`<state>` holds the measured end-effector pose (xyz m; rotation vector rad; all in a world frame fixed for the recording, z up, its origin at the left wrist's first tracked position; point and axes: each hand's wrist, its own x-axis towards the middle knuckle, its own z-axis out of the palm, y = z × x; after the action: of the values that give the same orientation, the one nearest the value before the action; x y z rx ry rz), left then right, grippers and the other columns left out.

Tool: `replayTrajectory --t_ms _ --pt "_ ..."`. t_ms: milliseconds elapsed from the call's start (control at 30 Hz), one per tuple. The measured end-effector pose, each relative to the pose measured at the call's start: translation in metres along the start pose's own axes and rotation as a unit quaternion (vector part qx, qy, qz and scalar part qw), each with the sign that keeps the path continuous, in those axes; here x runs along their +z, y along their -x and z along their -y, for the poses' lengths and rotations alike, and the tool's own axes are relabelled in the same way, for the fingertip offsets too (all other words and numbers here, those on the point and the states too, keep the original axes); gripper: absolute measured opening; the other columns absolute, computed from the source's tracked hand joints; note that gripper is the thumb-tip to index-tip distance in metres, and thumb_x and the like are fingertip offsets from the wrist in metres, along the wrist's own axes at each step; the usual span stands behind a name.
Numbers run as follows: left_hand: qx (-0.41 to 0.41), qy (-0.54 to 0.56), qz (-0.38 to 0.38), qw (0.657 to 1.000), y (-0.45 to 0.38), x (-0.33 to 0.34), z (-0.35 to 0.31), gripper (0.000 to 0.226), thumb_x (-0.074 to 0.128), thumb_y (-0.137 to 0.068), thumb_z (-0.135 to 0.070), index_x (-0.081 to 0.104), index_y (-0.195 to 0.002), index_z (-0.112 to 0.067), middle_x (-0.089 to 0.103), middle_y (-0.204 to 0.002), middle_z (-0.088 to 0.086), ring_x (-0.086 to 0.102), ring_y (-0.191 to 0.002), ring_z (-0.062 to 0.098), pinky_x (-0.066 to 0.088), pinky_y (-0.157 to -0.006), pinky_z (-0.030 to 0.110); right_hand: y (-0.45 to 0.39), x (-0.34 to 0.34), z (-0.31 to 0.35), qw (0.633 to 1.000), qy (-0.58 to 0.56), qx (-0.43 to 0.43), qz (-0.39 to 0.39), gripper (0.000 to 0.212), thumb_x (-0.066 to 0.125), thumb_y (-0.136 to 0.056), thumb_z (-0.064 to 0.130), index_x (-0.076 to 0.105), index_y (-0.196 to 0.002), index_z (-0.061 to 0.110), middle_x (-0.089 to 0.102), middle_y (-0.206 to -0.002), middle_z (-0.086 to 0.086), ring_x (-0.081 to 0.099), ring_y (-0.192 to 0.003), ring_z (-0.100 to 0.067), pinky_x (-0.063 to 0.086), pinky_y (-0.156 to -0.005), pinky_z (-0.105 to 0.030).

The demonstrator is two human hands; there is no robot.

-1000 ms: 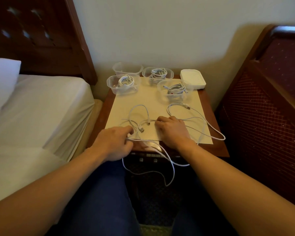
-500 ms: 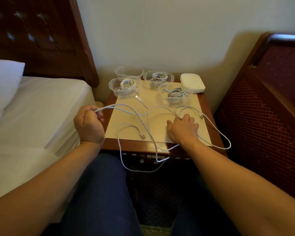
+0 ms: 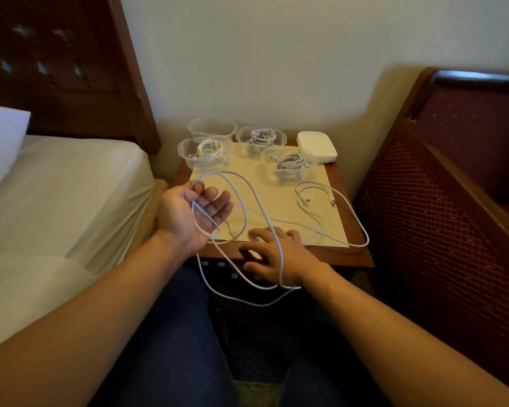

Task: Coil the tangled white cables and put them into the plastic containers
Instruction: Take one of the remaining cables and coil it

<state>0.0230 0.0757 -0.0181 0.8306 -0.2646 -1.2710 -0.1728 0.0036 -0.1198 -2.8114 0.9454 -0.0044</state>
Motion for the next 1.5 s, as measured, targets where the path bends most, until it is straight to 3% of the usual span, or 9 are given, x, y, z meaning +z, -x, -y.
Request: replayTrajectory --t_ms 200,400,567,733,833,1133,1233,1367,1500 --pt "0.034 -0.079 -0.031 0.996 0.007 -0.011 -0.013 0.022 0.031 -0.088 -0.009 0.050 -0.080 -0.016 0.038 -0.054 0.000 0.058 -0.057 0.018 0.055 -0.077 0.038 -0.004 -0.011 0.011 0.990 -0.130 0.048 -0.034 0.041 0.034 -0.103 0.055 0.065 -0.124 0.039 0.048 -0.145 0.002 0.042 -0.133 -0.025 0.034 -0.104 -0.050" --pt "0.062 -0.096 -0.061 0.992 0.008 -0.013 -0.010 0.033 0.030 -0.094 -0.007 0.059 -0.080 -0.014 0.069 -0.106 0.008 0.066 -0.105 0.027 0.050 -0.096 0.043 -0.002 -0.010 0.026 0.997 -0.040 -0.054 -0.036 0.031 0.050 -0.099 0.051 0.068 -0.106 0.027 0.066 -0.096 -0.002 0.056 -0.094 -0.028 0.039 -0.074 -0.037" --pt "0.012 0.074 0.025 0.997 0.004 -0.026 -0.029 0.012 0.034 -0.081 -0.019 0.042 -0.071 -0.022 0.070 -0.128 0.008 0.061 -0.125 0.039 0.038 -0.108 0.061 0.001 -0.019 0.002 0.992 -0.037 0.097 -0.076 0.026 0.048 -0.098 0.038 0.065 -0.096 0.018 0.069 -0.092 -0.004 0.062 -0.088 -0.030 0.049 -0.070 -0.039" --pt "0.032 0.257 0.060 0.964 0.002 -0.029 -0.043 0.021 0.035 -0.074 -0.009 0.054 -0.068 -0.015 0.072 -0.079 -0.002 0.073 -0.103 0.035 0.046 -0.101 0.056 0.006 -0.031 -0.033 0.919 -0.174 0.336 -0.109 0.020 0.052 -0.096 0.027 0.064 -0.096 0.011 0.066 -0.092 -0.008 0.063 -0.086 -0.028 0.053 -0.075 -0.039" --pt "0.013 0.247 0.029 0.969 0.001 -0.029 -0.043 0.014 0.040 -0.070 -0.009 0.053 -0.067 -0.014 0.050 -0.058 -0.003 0.063 -0.061 0.013 0.059 -0.068 0.033 0.004 -0.032 -0.044 0.890 -0.198 0.394 -0.116 0.020 0.051 -0.094 0.020 0.066 -0.092 0.007 0.068 -0.094 -0.013 0.064 -0.087 -0.031 0.049 -0.072 -0.034" --pt "-0.023 -0.072 0.091 0.993 0.015 -0.006 0.003 0.005 0.038 -0.069 -0.017 0.042 -0.071 -0.015 0.059 -0.072 0.011 0.060 -0.065 0.025 0.054 -0.078 0.040 -0.004 -0.072 0.014 0.829 -0.420 0.260 -0.264 0.034 0.050 -0.094 0.013 0.059 -0.127 0.016 0.065 -0.106 -0.001 0.063 -0.095 -0.018 0.052 -0.084 -0.035" --pt "-0.007 -0.130 0.105 0.986 0.020 -0.004 0.012 0.006 0.039 -0.068 -0.017 0.043 -0.068 -0.013 0.067 -0.076 0.015 0.063 -0.067 0.026 0.053 -0.077 0.039 0.013 -0.077 0.035 0.778 -0.564 0.174 -0.215 0.039 0.052 -0.082 0.016 0.055 -0.121 0.018 0.063 -0.117 -0.002 0.062 -0.104 -0.021 0.048 -0.079 -0.028" --pt "-0.001 -0.081 0.111 0.991 0.020 -0.003 0.018 0.008 0.041 -0.072 -0.020 0.042 -0.069 -0.013 0.068 -0.081 0.016 0.061 -0.064 0.026 0.053 -0.070 0.035 0.038 -0.056 0.041 0.861 -0.493 0.092 -0.085 0.060 0.053 -0.072 0.020 0.051 -0.132 0.023 0.058 -0.134 0.009 0.054 -0.124 -0.003 0.044 -0.093 -0.019" --pt "-0.006 -0.024 0.109 0.994 0.027 0.002 0.025 0.004 0.040 -0.071 -0.016 0.042 -0.069 -0.014 0.071 -0.088 0.016 0.064 -0.066 0.025 0.054 -0.076 0.036 0.047 -0.038 0.060 0.828 -0.560 0.002 0.026 0.045 0.056 -0.082 0.011 0.067 -0.125 0.022 0.068 -0.125 0.008 0.061 -0.120 -0.007 0.046 -0.104 -0.026"
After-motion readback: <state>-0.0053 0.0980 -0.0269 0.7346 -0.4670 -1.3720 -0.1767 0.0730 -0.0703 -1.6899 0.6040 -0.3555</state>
